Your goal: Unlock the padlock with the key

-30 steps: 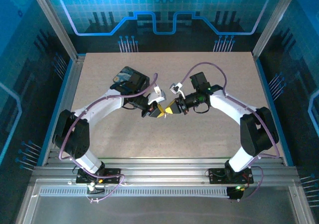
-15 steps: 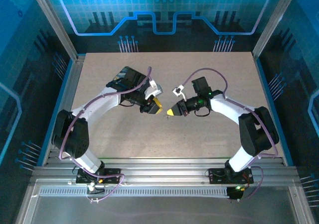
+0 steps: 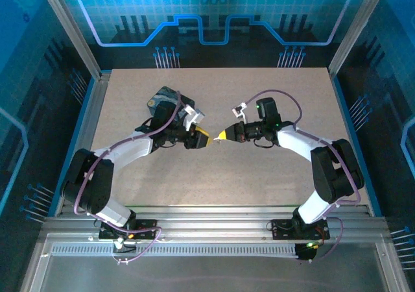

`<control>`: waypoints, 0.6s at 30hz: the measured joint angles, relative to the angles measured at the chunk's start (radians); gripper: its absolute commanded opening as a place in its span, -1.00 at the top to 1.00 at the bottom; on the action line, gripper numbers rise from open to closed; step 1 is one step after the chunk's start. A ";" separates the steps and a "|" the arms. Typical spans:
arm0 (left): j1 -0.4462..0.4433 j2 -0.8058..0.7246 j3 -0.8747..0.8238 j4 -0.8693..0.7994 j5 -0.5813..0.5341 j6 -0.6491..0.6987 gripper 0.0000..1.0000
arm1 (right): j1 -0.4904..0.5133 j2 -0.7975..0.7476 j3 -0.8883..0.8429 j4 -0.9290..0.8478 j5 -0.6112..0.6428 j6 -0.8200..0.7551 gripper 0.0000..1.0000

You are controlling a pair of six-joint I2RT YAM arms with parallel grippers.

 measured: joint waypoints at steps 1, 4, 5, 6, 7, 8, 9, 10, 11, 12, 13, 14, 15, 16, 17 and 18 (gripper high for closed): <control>0.000 0.000 -0.012 0.036 0.000 -0.031 0.14 | 0.000 0.000 -0.005 0.016 0.002 0.017 1.00; 0.000 0.002 -0.023 0.102 0.000 -0.099 0.13 | 0.000 0.000 -0.017 0.048 0.003 0.054 1.00; 0.000 0.004 -0.023 0.126 0.000 -0.121 0.14 | 0.000 0.000 -0.020 0.055 0.003 0.062 1.00; 0.000 0.006 -0.023 0.149 0.001 -0.138 0.14 | 0.000 0.000 -0.022 0.060 0.003 0.069 1.00; 0.000 0.010 -0.023 0.170 0.001 -0.156 0.14 | 0.000 0.000 -0.024 0.063 0.004 0.074 1.00; 0.000 0.014 -0.023 0.192 0.003 -0.175 0.14 | 0.000 0.000 -0.024 0.067 0.006 0.080 1.00; 0.000 0.019 -0.023 0.209 0.006 -0.187 0.15 | 0.000 0.000 -0.026 0.074 0.006 0.085 1.00; 0.000 0.023 -0.024 0.217 0.009 -0.199 0.14 | 0.000 0.000 -0.026 0.082 0.005 0.089 1.00; 0.000 0.027 -0.024 0.227 0.011 -0.207 0.14 | 0.000 0.000 -0.027 0.092 0.005 0.097 1.00; 0.000 0.032 -0.024 0.234 0.013 -0.211 0.14 | 0.000 0.000 -0.028 0.099 0.005 0.103 1.00; 0.000 0.034 -0.024 0.237 0.012 -0.216 0.14 | 0.000 0.000 -0.028 0.106 0.005 0.106 1.00; 0.000 0.034 -0.024 0.236 0.012 -0.219 0.14 | 0.000 -0.001 -0.028 0.114 0.005 0.111 1.00; 0.000 0.035 -0.024 0.235 0.012 -0.222 0.14 | 0.000 -0.002 -0.028 0.119 0.005 0.116 1.00; 0.000 0.035 -0.024 0.235 0.011 -0.225 0.14 | 0.000 -0.003 -0.028 0.123 0.005 0.118 1.00; 0.000 0.035 -0.024 0.235 0.011 -0.225 0.14 | 0.000 -0.004 -0.028 0.129 0.005 0.122 1.00; 0.000 0.035 -0.024 0.235 0.011 -0.227 0.14 | 0.000 -0.006 -0.028 0.133 0.005 0.125 1.00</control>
